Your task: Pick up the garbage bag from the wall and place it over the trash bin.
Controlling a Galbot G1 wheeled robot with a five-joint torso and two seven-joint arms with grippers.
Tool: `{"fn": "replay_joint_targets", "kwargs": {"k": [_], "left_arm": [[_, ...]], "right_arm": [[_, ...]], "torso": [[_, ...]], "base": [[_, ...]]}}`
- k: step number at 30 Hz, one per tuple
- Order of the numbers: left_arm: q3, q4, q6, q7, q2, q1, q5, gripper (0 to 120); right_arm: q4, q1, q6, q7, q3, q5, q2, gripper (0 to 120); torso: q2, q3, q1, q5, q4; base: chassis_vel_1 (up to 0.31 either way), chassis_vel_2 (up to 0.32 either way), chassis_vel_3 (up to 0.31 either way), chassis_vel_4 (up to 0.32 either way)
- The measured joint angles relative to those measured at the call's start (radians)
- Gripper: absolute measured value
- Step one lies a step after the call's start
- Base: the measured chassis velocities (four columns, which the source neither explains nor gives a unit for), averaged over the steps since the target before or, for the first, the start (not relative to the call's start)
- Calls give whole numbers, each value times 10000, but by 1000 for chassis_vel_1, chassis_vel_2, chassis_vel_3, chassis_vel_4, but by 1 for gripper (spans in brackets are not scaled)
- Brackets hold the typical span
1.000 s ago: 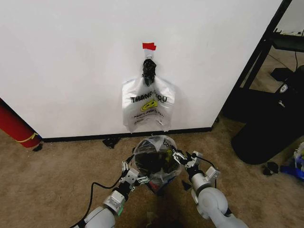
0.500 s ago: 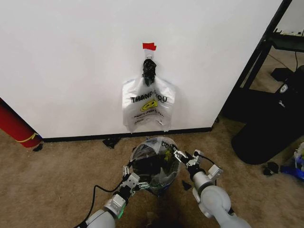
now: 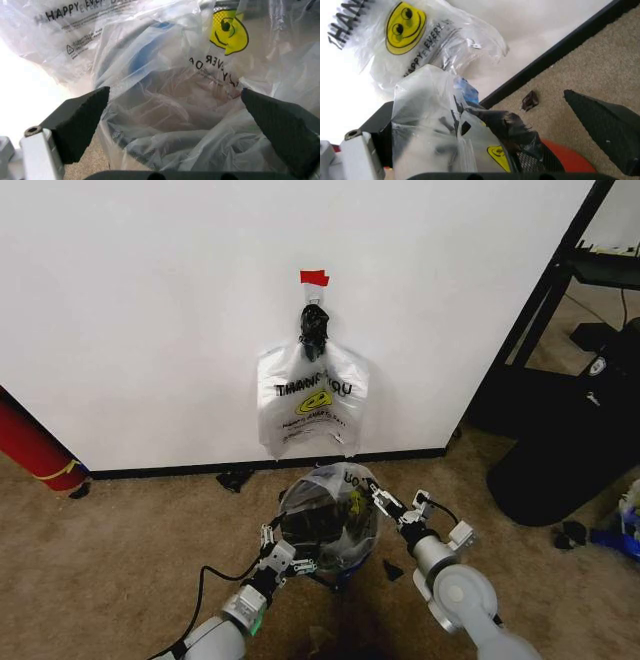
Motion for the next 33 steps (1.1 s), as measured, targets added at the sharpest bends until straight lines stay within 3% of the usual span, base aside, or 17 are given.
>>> {"fn": "replay_joint_targets", "kwargs": {"k": [5, 11, 12, 17, 21, 27, 33], "left_arm": [[2, -220, 25, -117, -50, -19, -131, 100], [44, -593, 41, -178, -31, -126, -230, 100], [44, -593, 41, -178, -31, -126, -230, 100], [72, -710, 58, -180, -35, -155, -259, 100], [123, -761, 65, -181, -35, -160, -263, 100], [257, -934, 99, -222, -45, -237, -352, 100], [1774, -1155, 612, -302, -208, -1597, -783, 100]], "right_arm": [[-77, -105, 518, -409, -190, -1615, -95, 100], [-1063, -213, 3056, -1579, -351, -7399, -342, 100], [-1063, -213, 3056, -1579, -351, -7399, -342, 100], [-1461, -275, 4488, -2223, -220, -10083, -393, 100], [-1606, -234, 5007, -2263, -114, -10829, -376, 100], [-1545, -252, 4827, -2103, -109, -10207, -380, 100], [-1343, -225, 3971, -1389, -276, -8563, -302, 100]], "torso": [[-2, 1, 0, -2, 1], [-2, 2, 0, 0, -2], [-2, 2, 0, 0, -2], [-2, 1, 0, 0, 0], [-2, 1, 0, 0, 0], [-2, 1, 0, 0, 2], [-2, 0, 0, 0, -1]], "base": [[0, 0, 0, 0], [0, 0, 0, 0], [0, 0, 0, 0], [0, 0, 0, 0], [0, 0, 0, 0], [0, 0, 0, 0], [0, 0, 0, 0]]}}
